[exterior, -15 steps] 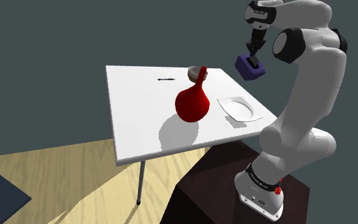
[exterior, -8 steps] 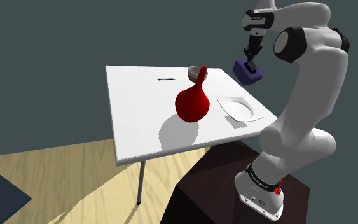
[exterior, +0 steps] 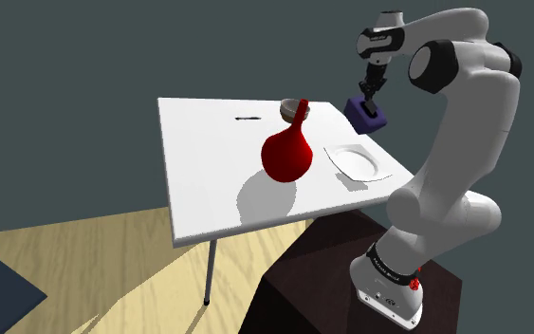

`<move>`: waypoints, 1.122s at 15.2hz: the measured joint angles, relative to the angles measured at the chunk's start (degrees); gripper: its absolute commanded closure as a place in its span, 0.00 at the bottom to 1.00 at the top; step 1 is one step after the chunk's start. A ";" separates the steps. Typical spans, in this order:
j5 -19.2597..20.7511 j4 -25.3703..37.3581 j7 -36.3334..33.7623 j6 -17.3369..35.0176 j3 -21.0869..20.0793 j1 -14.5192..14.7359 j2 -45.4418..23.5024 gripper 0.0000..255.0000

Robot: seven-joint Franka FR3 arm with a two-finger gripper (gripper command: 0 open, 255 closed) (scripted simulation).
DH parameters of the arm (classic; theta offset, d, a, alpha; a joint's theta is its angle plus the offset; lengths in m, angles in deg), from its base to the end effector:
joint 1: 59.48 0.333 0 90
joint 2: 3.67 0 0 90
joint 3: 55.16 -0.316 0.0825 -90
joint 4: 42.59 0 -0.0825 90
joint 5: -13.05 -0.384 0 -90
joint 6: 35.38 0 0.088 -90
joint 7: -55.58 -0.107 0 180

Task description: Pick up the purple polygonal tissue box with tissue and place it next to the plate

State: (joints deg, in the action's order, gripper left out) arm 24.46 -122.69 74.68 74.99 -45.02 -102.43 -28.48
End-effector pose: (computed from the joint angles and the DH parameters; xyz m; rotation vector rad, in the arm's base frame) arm 0.4249 -0.5527 0.4741 2.7738 -0.7278 -0.1060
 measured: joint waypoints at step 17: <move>0.68 -7.93 -2.40 10.87 -0.07 0.10 -1.73 1.00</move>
State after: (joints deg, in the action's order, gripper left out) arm 25.14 -130.62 72.28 85.86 -45.08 -102.33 -30.21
